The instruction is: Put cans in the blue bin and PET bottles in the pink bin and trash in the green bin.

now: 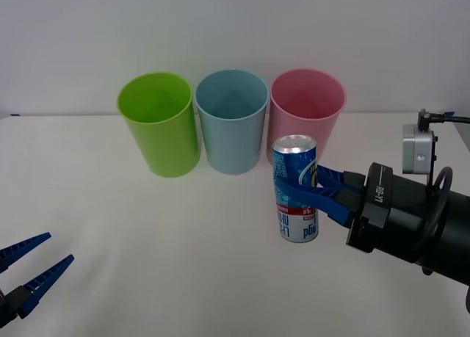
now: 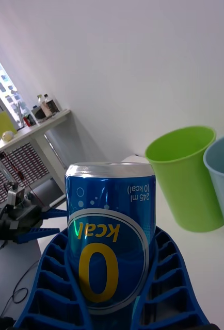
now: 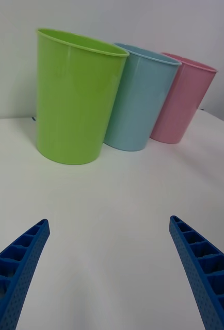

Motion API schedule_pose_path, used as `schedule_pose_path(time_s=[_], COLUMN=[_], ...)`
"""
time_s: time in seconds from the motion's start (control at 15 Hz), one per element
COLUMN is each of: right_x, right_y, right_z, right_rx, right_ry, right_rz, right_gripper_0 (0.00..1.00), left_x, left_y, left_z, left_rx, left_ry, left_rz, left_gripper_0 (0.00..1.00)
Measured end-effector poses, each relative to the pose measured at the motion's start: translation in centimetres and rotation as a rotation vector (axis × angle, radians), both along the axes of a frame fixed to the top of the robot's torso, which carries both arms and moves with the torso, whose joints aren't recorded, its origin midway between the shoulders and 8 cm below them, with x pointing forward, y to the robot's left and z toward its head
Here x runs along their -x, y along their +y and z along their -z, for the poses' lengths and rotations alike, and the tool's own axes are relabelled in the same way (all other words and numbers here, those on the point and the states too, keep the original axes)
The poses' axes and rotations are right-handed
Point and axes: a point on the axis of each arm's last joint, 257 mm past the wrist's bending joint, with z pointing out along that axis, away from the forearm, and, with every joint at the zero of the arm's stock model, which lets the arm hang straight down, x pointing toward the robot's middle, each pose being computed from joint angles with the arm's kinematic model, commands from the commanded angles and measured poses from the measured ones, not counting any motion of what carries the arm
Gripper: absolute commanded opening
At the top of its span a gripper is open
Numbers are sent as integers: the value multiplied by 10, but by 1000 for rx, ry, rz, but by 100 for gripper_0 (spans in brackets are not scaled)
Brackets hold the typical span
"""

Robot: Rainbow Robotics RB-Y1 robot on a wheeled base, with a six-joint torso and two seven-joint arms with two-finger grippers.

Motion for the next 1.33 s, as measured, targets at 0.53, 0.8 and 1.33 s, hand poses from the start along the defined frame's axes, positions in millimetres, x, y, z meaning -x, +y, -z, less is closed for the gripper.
schedule_pose_path(time_s=[0.53, 0.8, 1.33], right_x=[-49, -106, -205], right_y=[8, 28, 71], right_z=[-90, -104, -106], right_rx=[-119, -95, -6], right_ry=[-214, -250, -275], right_rz=[9, 69, 211], right_gripper_0=[0, 0, 0], left_x=[0, 0, 0], left_y=[0, 0, 0], left_z=[0, 0, 0], left_rx=[0, 0, 0], left_ry=[0, 0, 0], left_rz=[0, 0, 0], left_gripper_0=[79, 80, 79])
